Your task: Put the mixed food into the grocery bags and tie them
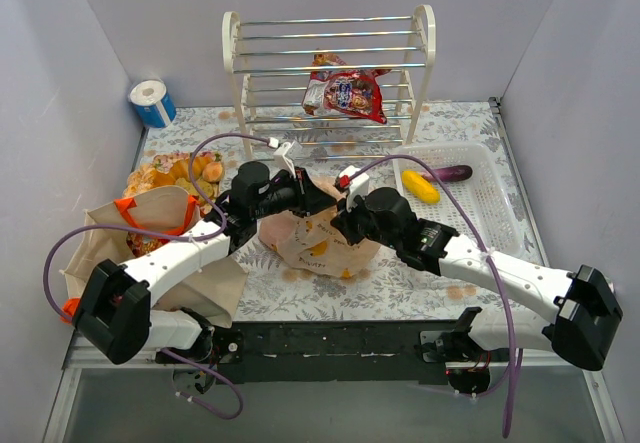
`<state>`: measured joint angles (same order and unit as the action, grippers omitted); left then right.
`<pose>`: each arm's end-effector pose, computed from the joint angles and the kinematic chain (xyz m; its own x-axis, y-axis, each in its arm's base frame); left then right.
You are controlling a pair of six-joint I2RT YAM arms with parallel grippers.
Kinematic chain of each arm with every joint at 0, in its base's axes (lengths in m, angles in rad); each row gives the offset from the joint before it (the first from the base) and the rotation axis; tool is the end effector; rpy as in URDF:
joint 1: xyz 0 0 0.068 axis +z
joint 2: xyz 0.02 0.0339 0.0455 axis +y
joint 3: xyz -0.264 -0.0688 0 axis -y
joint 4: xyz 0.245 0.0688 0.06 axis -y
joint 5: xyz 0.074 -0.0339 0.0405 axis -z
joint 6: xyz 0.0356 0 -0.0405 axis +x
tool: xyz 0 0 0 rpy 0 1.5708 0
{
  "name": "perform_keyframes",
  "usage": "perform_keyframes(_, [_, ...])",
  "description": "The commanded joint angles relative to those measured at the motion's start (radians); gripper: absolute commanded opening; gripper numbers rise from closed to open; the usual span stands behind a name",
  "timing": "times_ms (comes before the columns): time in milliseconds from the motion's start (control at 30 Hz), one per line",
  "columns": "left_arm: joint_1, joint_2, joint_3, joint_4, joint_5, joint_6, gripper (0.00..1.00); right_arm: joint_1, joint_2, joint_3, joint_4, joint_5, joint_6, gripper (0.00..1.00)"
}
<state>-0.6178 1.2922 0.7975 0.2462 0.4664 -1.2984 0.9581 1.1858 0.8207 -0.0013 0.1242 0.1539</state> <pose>0.2304 -0.1834 0.2778 -0.8944 -0.4198 -0.1543 0.0417 0.2652 -0.9633 0.1607 0.2210 0.2876 -0.3178 -0.1876 -0.9294 -0.7049 0.7023 0.0993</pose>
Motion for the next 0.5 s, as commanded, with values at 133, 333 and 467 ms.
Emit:
perform_keyframes(133, [0.001, -0.090, -0.017, 0.103, 0.044, 0.158, 0.00, 0.004, -0.107, 0.110, -0.083, -0.106, -0.056, 0.53])
perform_keyframes(333, [0.001, -0.120, -0.067, 0.185, 0.081, 0.202, 0.00, -0.053, -0.180, 0.162, -0.123, -0.120, -0.088, 0.81])
perform_keyframes(467, [0.001, -0.133, -0.081, 0.222, 0.084, 0.212, 0.00, -0.134, -0.169, 0.161, -0.098, -0.224, -0.119, 0.82])
